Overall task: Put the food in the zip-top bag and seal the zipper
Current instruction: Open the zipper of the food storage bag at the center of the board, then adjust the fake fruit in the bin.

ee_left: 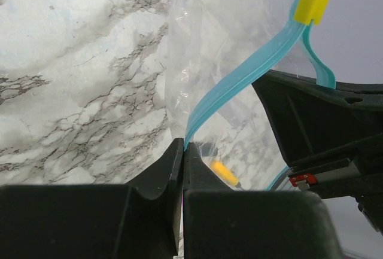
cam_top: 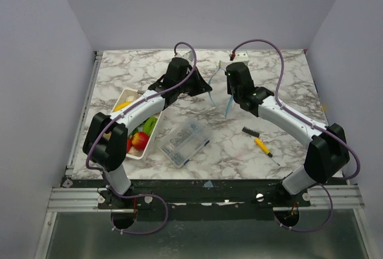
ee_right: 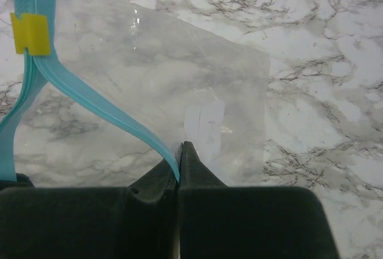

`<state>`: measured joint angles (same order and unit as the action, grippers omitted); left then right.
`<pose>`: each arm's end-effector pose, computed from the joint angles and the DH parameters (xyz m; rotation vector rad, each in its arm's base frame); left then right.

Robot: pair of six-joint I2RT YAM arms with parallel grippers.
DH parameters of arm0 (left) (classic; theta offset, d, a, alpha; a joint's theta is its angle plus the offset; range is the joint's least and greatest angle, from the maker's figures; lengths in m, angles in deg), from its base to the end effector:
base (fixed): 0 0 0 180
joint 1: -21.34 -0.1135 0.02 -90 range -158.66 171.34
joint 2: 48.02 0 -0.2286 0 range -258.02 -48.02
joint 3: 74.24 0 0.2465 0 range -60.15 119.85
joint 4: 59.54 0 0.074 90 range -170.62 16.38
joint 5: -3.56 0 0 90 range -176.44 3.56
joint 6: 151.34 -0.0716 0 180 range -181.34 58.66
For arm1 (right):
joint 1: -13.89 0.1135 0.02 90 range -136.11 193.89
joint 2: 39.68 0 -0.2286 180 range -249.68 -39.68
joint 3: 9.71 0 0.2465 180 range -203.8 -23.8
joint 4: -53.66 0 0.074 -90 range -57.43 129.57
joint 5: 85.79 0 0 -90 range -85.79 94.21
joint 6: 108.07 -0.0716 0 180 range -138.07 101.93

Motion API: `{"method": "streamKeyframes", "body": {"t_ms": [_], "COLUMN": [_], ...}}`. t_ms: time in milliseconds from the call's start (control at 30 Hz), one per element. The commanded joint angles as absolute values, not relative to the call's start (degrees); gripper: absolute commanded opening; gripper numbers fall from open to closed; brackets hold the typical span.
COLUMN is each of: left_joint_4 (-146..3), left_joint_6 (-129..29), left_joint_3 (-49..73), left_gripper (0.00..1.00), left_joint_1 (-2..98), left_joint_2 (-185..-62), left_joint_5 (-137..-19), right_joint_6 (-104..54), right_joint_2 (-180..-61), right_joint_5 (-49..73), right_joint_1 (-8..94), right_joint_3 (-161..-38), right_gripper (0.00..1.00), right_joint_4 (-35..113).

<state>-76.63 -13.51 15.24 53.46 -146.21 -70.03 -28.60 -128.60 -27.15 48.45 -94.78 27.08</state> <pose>0.3489 -0.2429 0.2403 -0.1034 2.2045 -1.1286 0.3326 0.1838 0.2571 -0.1017 2.0164 -0.0794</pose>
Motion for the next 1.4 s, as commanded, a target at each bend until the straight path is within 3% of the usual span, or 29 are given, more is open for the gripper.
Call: {"method": "streamKeyframes", "body": {"t_ms": [0, 167, 300, 367, 633, 700, 900, 1067, 1200, 1367], "left_joint_4": [-77.65, -77.65, -67.07, -66.19, -69.97, -73.03, -97.89, -115.92, -122.48, -126.00], "left_joint_6": [-15.22, -16.07, -8.86, -8.31, -13.02, -15.93, -31.75, -35.81, -32.77, -28.38], "left_joint_3": [14.17, 12.39, 9.83, 10.10, 3.47, 0.74, -0.82, -0.84, -4.06, -7.87], "left_gripper": [0.00, 0.00, 0.01, 0.12, 0.77, 0.88, 0.90, 0.90, 0.95, 0.99], "left_joint_1": [50.70, 49.38, 49.54, 50.08, 47.52, 46.22, 42.63, 40.66, 38.48, 35.31], "left_joint_2": [-146.96, -146.54, -146.59, -146.27, -136.12, -131.24, -117.41, -107.53, -101.57, -95.98], "left_joint_5": [-68.20, -66.44, -56.38, -54.84, -52.67, -53.17, -64.47, -89.12, -106.66, -115.75], "right_joint_6": [-26.45, -26.64, -28.42, -28.54, -27.00, -26.55, -25.96, -25.91, -25.76, -25.59], "right_joint_2": [-128.92, -129.25, -130.81, -131.78, -134.12, -133.79, -133.83, -133.33, -133.09, -132.54], "right_joint_5": [-33.06, -28.23, -23.61, -22.51, -21.12, -20.75, -19.31, -17.89, -17.33, -17.58], "right_joint_1": [48.76, 48.62, 48.62, 48.69, 48.68, 48.69, 48.66, 48.67, 48.61, 48.64], "right_joint_3": [-95.94, -97.09, -99.01, -100.06, -101.46, -100.58, -99.41, -98.43, -98.15, -97.48], "right_gripper": [0.01, 0.01, 0.01, 0.01, 0.01, 0.01, 0.00, 0.00, 0.01, 0.01], "right_joint_4": [28.49, 27.98, 26.68, 26.29, 25.42, 25.95, 26.62, 27.42, 27.65, 27.92]}}
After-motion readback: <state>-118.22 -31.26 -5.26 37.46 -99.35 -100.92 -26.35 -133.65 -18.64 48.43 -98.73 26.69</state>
